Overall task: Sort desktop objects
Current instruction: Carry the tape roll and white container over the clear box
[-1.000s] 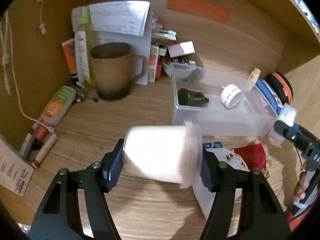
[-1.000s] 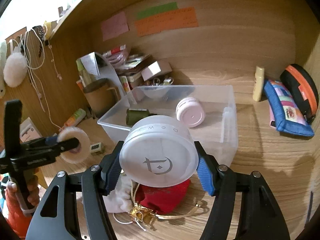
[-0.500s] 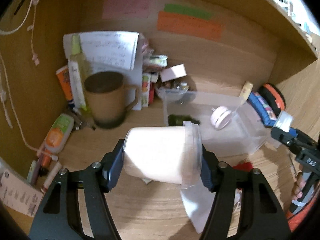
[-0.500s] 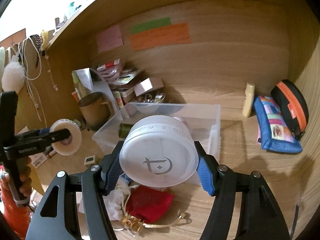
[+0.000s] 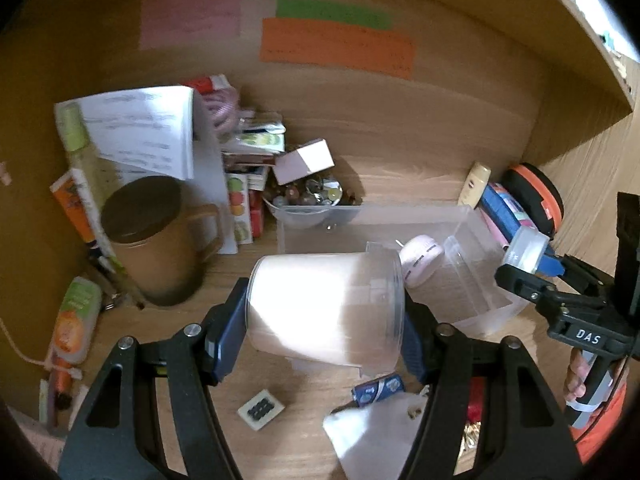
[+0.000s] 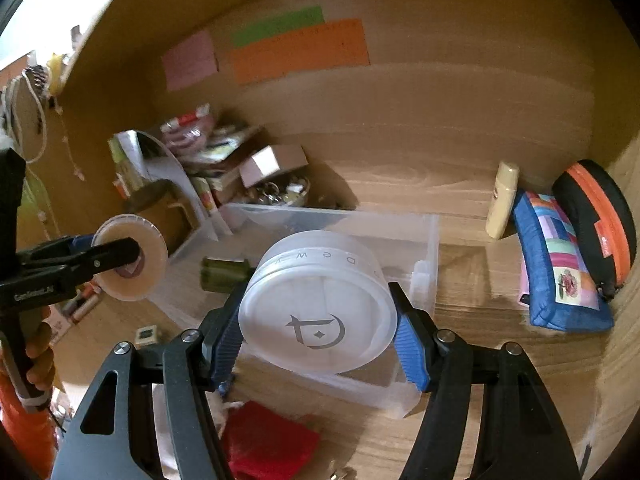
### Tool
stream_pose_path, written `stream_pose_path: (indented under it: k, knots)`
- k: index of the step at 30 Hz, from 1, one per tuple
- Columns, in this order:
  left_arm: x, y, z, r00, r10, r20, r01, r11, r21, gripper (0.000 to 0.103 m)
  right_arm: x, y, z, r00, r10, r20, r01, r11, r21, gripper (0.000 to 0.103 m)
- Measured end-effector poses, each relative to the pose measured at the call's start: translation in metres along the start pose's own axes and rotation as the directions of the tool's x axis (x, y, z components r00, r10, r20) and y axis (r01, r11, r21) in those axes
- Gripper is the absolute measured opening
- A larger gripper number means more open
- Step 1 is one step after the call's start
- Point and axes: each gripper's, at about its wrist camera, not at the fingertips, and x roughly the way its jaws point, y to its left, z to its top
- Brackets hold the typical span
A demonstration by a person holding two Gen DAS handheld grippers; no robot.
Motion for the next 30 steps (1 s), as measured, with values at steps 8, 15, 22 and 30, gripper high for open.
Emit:
stream_pose_path:
  k: [8,15,22,30]
  knots:
    - [0.035,-0.014,0.002,0.999,-0.022,-0.046,0.023,0.999,0.042,0.065,0.034,-0.009,-0.001,0.998,-0.023,-0.065,0.022,1.0,-0.011,0.062]
    - [0.06,-0.024,-0.001,0.996,-0.046,-0.08,0.051,0.996,0.07,0.065,0.042,-0.013,-0.003,0.996,-0.018,-0.082,0.018,1.0,-0.002,0.063]
    - [0.08,-0.028,-0.008,0.99,-0.074,-0.123,0.084,0.994,0.074,0.065,0.048,-0.003,-0.006,0.995,-0.055,-0.089,0.051,0.997,-0.05,0.063]
    - [0.085,-0.031,-0.012,0.991,-0.059,-0.117,0.071,0.992,0.101,0.067,0.052,0.006,-0.012,0.993,-0.05,-0.105,0.042,0.996,-0.073,0.063]
